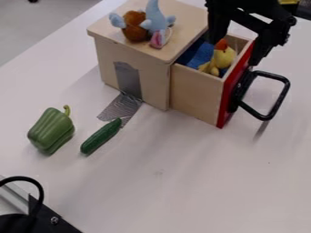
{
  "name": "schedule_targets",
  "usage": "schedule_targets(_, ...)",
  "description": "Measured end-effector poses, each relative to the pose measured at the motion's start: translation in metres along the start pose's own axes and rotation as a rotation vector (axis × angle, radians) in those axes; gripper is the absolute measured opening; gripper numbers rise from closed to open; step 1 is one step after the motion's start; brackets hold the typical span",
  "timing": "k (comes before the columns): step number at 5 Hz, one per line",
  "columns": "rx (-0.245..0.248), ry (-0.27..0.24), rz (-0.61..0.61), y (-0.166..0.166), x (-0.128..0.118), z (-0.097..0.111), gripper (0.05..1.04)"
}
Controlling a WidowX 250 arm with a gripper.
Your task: Put the green bell pepper on the right side of the green object
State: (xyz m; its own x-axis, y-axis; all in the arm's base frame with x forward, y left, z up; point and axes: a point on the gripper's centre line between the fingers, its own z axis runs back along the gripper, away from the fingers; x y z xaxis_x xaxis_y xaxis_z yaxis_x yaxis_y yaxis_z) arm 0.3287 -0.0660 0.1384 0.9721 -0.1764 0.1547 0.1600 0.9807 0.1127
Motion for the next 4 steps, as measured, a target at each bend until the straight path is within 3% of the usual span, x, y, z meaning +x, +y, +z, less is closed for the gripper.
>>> schedule_targets(1,0.001,0.035,-0.002,-0.001,-0.004,-0.01,1.0)
schedule_targets(2,0.027,0.092,0.018,0.006,-0.039,-0.019,1.0)
schedule_targets(4,0.066,0.085,0.085,0.031,-0.13,-0.002,1.0)
